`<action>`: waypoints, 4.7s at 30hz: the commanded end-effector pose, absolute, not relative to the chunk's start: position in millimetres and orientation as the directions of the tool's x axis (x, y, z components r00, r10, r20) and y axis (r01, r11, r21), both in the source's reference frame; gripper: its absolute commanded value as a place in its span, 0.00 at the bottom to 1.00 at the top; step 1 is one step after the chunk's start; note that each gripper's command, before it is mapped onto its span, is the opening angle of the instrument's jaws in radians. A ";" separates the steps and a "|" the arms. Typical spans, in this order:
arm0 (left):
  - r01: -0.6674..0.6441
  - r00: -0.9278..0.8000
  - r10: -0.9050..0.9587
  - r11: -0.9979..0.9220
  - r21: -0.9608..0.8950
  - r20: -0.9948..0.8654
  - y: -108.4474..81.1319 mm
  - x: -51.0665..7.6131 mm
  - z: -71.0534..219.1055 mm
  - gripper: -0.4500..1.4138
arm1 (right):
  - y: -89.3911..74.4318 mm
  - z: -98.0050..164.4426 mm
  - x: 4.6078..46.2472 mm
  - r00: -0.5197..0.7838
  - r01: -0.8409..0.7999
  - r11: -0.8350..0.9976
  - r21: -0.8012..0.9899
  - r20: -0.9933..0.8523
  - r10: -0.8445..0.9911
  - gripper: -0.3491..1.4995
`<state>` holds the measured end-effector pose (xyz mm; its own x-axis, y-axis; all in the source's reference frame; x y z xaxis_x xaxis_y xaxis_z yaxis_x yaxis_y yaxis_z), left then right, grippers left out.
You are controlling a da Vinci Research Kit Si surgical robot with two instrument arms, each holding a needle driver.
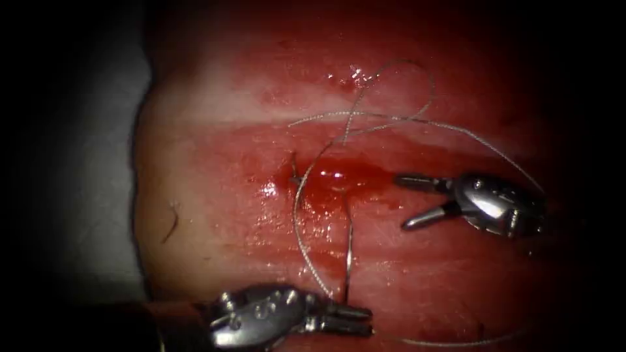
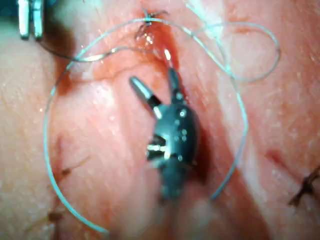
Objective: Wound Closure
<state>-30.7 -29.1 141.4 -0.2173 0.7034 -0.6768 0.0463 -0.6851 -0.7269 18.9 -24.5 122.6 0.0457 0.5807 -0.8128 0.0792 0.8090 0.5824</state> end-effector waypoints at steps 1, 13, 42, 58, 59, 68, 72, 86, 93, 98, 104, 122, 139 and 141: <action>0.040 -0.212 0.656 -0.735 -0.677 -0.725 -30.2 -30.9 140.5 0.00 | -26.1 123.0 19.1 0.034 0.086 0.805 0.587 -0.809 0.586 0.78; 0.008 -0.206 0.260 -0.964 -0.268 -0.943 -30.6 -29.7 130.1 0.00 | -28.6 120.1 19.2 0.071 0.078 0.793 0.604 -0.797 0.599 0.88; -0.087 -0.291 0.159 -0.986 -0.139 -0.943 -30.7 -28.3 128.6 0.00 | -26.7 115.3 21.8 0.278 -0.164 0.912 0.376 -0.869 0.409 0.82; -0.196 -0.459 0.042 -0.979 0.055 -0.887 -28.9 -31.4 146.8 0.00 | -24.0 115.6 19.4 0.190 -0.189 0.635 0.749 -0.606 0.772 0.86; -0.196 -0.459 0.042 -0.979 0.055 -0.887 -28.9 -31.4 146.8 0.00 | -24.0 115.6 19.4 0.190 -0.189 0.635 0.749 -0.606 0.772 0.86; -0.073 -0.453 -0.195 -0.964 0.254 -0.870 -28.4 -32.6 147.3 0.00 | -21.8 116.9 22.7 0.165 -0.135 0.469 0.873 -0.447 0.879 0.79; -0.056 -0.451 -0.230 -0.957 0.285 -0.862 -28.7 -32.6 147.1 0.00 | -22.1 117.4 23.3 0.150 -0.159 0.432 0.888 -0.411 0.899 0.76; -0.056 -0.479 -0.254 -0.947 0.318 -0.840 -28.5 -32.6 147.4 0.00 | -22.0 116.7 23.6 0.084 -0.135 0.344 0.929 -0.335 0.938 0.82; -0.052 -0.482 -0.260 -0.945 0.323 -0.837 -28.5 -32.8 147.6 0.00 | -22.1 116.3 24.1 0.084 -0.112 0.336 0.935 -0.328 0.941 0.83; -0.040 -0.490 -0.272 -0.942 0.333 -0.828 -28.7 -33.1 147.9 0.00 | -21.5 115.4 24.7 0.074 -0.092 0.327 0.940 -0.321 0.944 0.83; -0.035 -0.491 -0.283 -0.939 0.343 -0.824 -28.9 -33.2 147.8 0.00 | -21.3 115.4 26.3 0.063 -0.102 0.320 0.942 -0.315 0.947 0.83; -0.036 -0.492 -0.280 -0.939 0.341 -0.825 -29.0 -33.2 147.3 0.00 | -21.2 115.0 25.6 0.070 -0.114 0.393 0.912 -0.388 0.919 0.00; -0.159 -0.421 0.209 -0.975 -0.155 -0.882 -26.8 -29.6 144.1 0.58 | -19.1 115.1 20.7 0.015 -0.167 0.658 0.734 -0.665 0.746 0.00; -0.161 -0.422 0.275 -0.961 -0.227 -0.864 -26.2 -28.8 144.6 0.36 | -19.1 115.1 20.8 0.026 -0.159 0.726 0.669 -0.732 0.680 0.00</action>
